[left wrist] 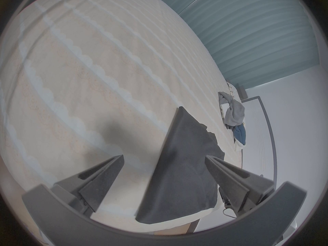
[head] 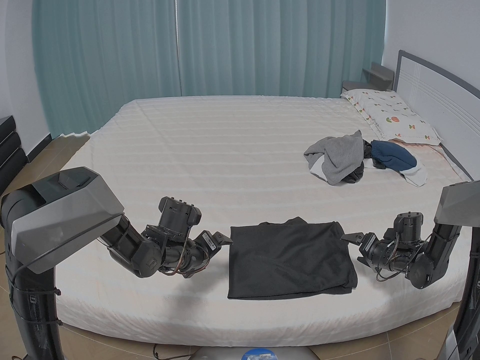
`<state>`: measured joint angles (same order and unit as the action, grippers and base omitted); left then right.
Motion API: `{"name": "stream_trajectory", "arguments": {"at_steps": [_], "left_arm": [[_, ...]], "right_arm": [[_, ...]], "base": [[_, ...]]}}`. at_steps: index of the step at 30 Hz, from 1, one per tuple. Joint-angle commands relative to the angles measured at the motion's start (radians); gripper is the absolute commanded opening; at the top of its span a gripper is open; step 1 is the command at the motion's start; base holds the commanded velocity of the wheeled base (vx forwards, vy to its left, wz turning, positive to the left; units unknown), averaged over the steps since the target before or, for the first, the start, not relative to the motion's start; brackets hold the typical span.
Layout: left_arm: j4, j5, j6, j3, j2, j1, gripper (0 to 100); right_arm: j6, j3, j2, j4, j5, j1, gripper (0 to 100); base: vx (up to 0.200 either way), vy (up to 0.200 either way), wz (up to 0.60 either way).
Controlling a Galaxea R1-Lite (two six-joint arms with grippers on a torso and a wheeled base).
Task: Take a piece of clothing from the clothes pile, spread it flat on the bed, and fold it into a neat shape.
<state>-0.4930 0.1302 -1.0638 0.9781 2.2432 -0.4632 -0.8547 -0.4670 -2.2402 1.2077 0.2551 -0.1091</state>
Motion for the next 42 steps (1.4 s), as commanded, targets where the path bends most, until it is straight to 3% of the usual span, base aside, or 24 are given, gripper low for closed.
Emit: {"name": "stream_trajectory", "arguments": {"at_steps": [1, 5, 15, 20, 32, 33, 42], "left_arm": [[-0.004, 0.000, 0.001, 0.002, 0.006, -0.002, 100], [-0.004, -0.001, 0.002, 0.030, 0.009, 0.009, 100], [0.021, -0.023, 0.013, 0.209, 0.110, 0.090, 100], [0.022, -0.024, 0.153, 0.278, 0.184, 0.109, 100], [0.024, -0.077, 0.191, 0.404, 0.283, 0.098, 100], [0.024, -0.077, 0.191, 0.402, 0.283, 0.095, 0], [0.019, -0.104, 0.188, 0.398, 0.282, 0.094, 0]], "right_arm": [[0.013, 0.044, 0.024, 0.000, 0.007, -0.001, 100], [0.036, 0.064, 0.031, 0.000, 0.030, -0.006, 100], [0.034, 0.014, -0.006, 0.000, 0.036, -0.076, 100], [0.034, -0.068, -0.039, -0.013, 0.033, -0.095, 100], [0.042, -0.252, -0.121, -0.088, 0.000, -0.141, 100], [0.042, -0.282, -0.124, -0.106, -0.016, -0.141, 100], [0.043, -0.502, -0.213, -0.258, -0.069, -0.142, 100]], "base": [[0.000, -0.200, 0.00], [0.000, -0.200, 0.00], [0.000, 0.000, 0.00], [0.000, 0.000, 0.00], [0.000, 0.000, 0.00], [0.000, 0.000, 0.00], [0.000, 0.000, 0.00]]}}
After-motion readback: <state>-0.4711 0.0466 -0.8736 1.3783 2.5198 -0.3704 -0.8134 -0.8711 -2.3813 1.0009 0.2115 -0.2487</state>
